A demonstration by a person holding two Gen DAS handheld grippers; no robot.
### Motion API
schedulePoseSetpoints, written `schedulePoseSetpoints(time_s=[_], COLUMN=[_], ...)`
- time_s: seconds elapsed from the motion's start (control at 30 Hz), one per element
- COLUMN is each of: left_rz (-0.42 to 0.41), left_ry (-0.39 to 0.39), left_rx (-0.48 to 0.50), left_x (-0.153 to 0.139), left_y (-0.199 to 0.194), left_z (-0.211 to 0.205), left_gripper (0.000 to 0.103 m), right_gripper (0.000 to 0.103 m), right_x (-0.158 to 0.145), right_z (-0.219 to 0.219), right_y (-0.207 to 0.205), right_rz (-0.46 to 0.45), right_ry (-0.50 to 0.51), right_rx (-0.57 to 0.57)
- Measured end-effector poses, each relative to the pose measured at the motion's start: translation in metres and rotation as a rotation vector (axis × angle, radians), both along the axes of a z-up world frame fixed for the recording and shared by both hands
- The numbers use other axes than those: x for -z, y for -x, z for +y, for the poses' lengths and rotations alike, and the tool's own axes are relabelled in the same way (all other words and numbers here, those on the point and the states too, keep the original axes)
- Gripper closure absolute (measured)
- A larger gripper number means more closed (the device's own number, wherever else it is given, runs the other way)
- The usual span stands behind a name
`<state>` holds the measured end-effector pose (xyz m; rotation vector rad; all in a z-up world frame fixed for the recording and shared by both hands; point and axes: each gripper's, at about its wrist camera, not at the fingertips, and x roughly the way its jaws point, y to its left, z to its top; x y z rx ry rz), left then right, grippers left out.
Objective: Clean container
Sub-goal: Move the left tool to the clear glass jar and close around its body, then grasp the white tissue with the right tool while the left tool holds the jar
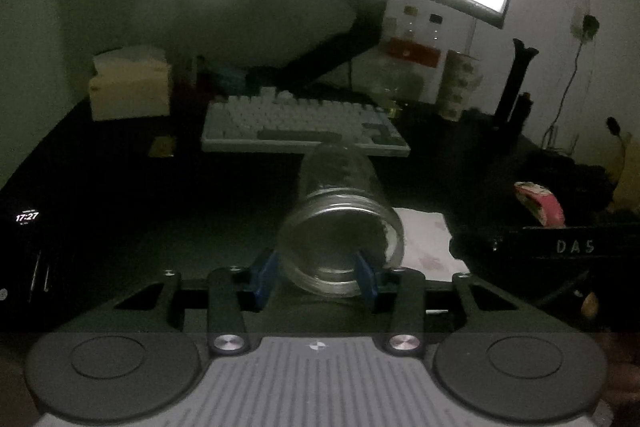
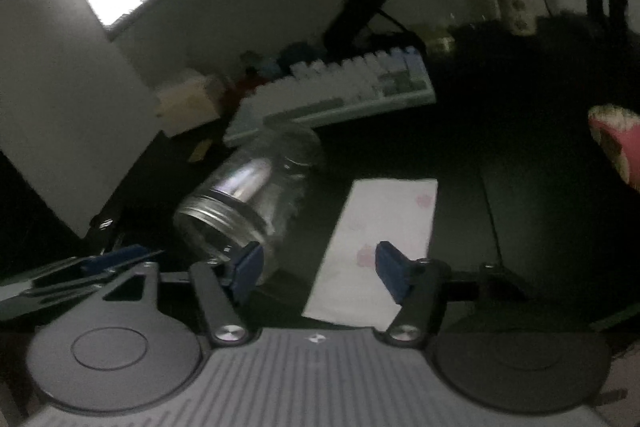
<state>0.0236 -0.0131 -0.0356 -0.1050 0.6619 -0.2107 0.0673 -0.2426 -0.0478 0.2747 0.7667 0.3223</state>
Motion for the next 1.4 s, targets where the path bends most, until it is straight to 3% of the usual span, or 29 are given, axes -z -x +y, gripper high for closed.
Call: schedulePoseSetpoints(time_s=[0.07, 0.2, 0.37, 0.43, 0.47, 0.5, 0.57, 0.77, 0.8, 0.83, 0.87, 0.9, 1.03, 1.1, 1.17, 1.27, 1.37, 1.4], left_rz=[0.010, 0.045, 0.057, 0.057, 0.054, 0.048, 0.041, 0.088, 0.080, 0.072, 0.068, 0.065, 0.081, 0.103, 0.084, -0.014, -0.086, -0.099], left_ry=[0.005, 0.009, 0.003, 0.005, 0.011, 0.018, 0.036, 0.114, 0.111, 0.096, 0.076, 0.068, 0.101, 0.095, 0.046, -0.040, -0.047, -0.047], left_rx=[-0.005, -0.011, -0.031, -0.040, -0.045, -0.055, -0.097, -0.131, -0.128, -0.116, -0.100, -0.084, -0.026, 0.012, 0.041, 0.069, 0.013, -0.013], left_x=[0.002, 0.009, 0.015, 0.016, 0.016, 0.016, 0.017, 0.023, 0.025, 0.025, 0.026, 0.026, 0.032, 0.036, 0.035, 0.028, 0.023, 0.023], left_y=[-0.004, -0.016, -0.022, -0.024, -0.025, -0.025, -0.028, -0.036, -0.036, -0.036, -0.036, -0.035, -0.032, -0.033, -0.029, -0.016, -0.010, -0.010], left_z=[0.001, 0.000, -0.001, 0.001, 0.002, 0.003, 0.007, 0.016, 0.016, 0.015, 0.012, 0.010, 0.001, -0.006, -0.014, -0.026, -0.028, -0.027], left_gripper=[0.064, 0.064, 0.060, 0.055, 0.047, 0.041, 0.029, 0.029, 0.034, 0.060, 0.078, 0.081, 0.084, 0.087, 0.087, 0.087, 0.082, 0.082], right_gripper=[0.036, 0.019, 0.022, 0.035, 0.047, 0.072, 0.095, 0.095, 0.095, 0.095, 0.095, 0.095, 0.095, 0.093, 0.090, 0.088, 0.075, 0.063], right_x=[0.007, 0.025, 0.050, 0.055, 0.055, 0.054, 0.052, 0.043, 0.042, 0.040, 0.039, 0.039, 0.045, 0.049, 0.050, 0.049, 0.050, 0.050], right_z=[0.003, 0.010, 0.028, 0.040, 0.043, 0.045, 0.043, 0.023, 0.019, 0.017, 0.015, 0.012, 0.007, 0.001, -0.005, -0.008, -0.008, -0.006], right_y=[-0.006, -0.018, -0.028, -0.025, -0.022, -0.019, -0.018, -0.013, -0.013, -0.015, -0.016, -0.018, -0.029, -0.036, -0.042, -0.049, -0.049, -0.047], right_rz=[0.005, 0.004, 0.025, -0.024, -0.056, -0.070, -0.057, -0.120, -0.133, -0.136, -0.138, -0.140, -0.090, -0.031, -0.004, 0.012, 0.000, -0.012], right_ry=[0.045, 0.148, 0.262, 0.347, 0.374, 0.378, 0.344, 0.295, 0.284, 0.283, 0.286, 0.288, 0.310, 0.260, 0.213, 0.207, 0.201, 0.204], right_rx=[0.015, 0.060, 0.034, 0.013, 0.003, -0.008, -0.022, 0.028, 0.030, 0.028, 0.030, 0.033, 0.002, -0.005, -0.013, -0.045, -0.093, -0.119])
